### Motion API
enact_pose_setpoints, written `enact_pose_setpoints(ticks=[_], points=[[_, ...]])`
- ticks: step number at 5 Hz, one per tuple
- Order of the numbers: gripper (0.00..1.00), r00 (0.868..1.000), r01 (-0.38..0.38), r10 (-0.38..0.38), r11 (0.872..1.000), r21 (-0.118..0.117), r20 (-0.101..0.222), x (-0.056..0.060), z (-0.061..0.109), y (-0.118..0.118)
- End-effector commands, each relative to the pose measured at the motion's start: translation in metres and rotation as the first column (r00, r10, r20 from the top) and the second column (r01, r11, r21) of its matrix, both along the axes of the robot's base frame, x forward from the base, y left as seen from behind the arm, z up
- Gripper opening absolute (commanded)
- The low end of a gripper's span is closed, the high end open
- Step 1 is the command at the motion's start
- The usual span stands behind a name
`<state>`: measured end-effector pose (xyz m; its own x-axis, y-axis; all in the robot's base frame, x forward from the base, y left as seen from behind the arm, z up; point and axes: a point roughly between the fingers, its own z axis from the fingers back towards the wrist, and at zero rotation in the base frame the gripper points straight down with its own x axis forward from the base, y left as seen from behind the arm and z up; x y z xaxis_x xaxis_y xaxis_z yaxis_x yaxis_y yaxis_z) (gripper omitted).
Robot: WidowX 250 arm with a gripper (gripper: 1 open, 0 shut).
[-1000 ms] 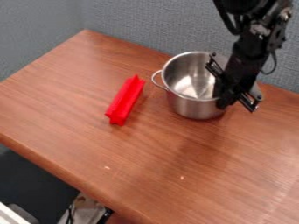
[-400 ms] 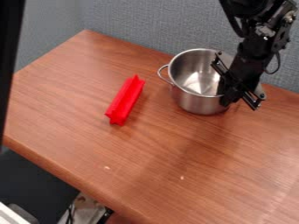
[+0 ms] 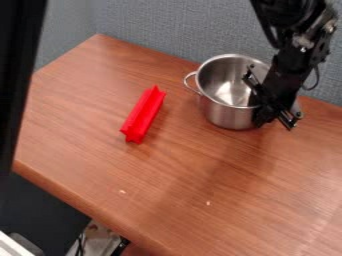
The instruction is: Move the red object from the metal pot to the table
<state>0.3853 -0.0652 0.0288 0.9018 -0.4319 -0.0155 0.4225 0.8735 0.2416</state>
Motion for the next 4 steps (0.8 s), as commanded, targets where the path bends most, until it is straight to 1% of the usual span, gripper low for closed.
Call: enact_pose_setpoints(ticks=[1, 2, 3, 4], points=[[0.00, 1.000, -0.020, 0.020, 1.000, -0.007, 0.024, 0.0062, 0.0045, 0.0079], [1.00, 0.999, -0.029, 0.029, 1.000, -0.013, 0.022, 0.0053, 0.0044, 0.0094], [0.00, 0.999, -0.037, 0.037, 0.999, -0.020, 0.021, 0.0038, 0.0039, 0.0110], [0.00, 0.999, -0.045, 0.045, 0.999, -0.027, 0.022, 0.0020, 0.0047, 0.0119]])
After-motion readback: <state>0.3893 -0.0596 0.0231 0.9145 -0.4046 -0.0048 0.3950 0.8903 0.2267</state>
